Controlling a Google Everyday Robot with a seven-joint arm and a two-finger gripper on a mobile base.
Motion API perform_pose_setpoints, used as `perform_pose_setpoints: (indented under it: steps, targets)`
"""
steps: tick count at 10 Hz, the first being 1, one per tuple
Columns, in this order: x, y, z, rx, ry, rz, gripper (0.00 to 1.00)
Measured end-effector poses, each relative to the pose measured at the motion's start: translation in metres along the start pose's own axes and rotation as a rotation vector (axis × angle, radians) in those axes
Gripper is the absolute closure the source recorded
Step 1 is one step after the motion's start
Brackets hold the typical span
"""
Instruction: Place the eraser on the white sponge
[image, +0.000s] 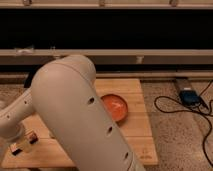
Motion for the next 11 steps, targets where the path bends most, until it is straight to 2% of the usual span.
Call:
perform_pose_setpoints:
  steps: [5, 9, 10, 11]
  targets:
    - [-0.017, -0.015, 0.031, -0.022, -0.019, -0.063, 0.20]
    - [-0.021, -0.024, 0.050, -0.061, -0.024, -0.085, 0.20]
    - [-0.020, -0.024, 0.054, -0.070, -0.024, -0.087, 0.23]
    - [-0.018, -0.025, 0.063, -0.086, -0.024, -0.089, 0.37]
